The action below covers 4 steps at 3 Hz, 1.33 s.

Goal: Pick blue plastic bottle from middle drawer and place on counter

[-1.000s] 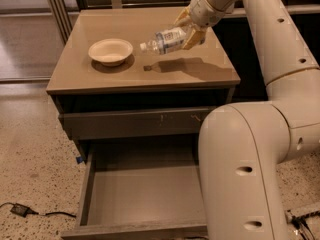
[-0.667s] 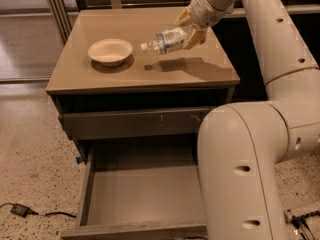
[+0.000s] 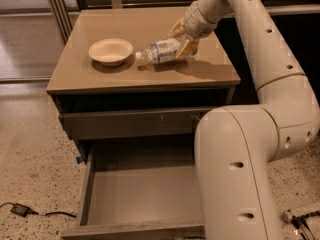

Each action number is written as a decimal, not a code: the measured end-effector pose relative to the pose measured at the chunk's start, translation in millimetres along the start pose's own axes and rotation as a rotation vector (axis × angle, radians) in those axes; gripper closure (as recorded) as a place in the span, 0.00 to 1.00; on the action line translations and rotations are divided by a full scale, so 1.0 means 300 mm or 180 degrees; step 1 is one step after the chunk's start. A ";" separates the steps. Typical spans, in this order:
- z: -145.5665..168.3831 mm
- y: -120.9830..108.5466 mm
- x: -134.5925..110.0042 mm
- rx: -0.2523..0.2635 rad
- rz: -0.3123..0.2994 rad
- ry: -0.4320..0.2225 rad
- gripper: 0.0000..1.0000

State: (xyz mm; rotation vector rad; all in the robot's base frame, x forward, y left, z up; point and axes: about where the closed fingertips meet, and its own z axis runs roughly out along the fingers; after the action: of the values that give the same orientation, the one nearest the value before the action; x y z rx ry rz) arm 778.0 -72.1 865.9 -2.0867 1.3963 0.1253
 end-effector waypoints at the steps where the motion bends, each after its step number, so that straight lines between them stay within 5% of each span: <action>1: 0.002 0.000 0.000 -0.0002 0.0000 -0.0002 0.81; 4: 0.002 0.000 0.000 -0.0001 0.0000 -0.0002 0.12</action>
Offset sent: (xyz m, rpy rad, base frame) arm 0.0001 0.0002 -0.0004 0.0002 0.0006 0.0003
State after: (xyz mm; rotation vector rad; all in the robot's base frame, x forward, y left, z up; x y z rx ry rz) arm 778.1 -71.8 865.5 -2.0868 1.3963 0.1261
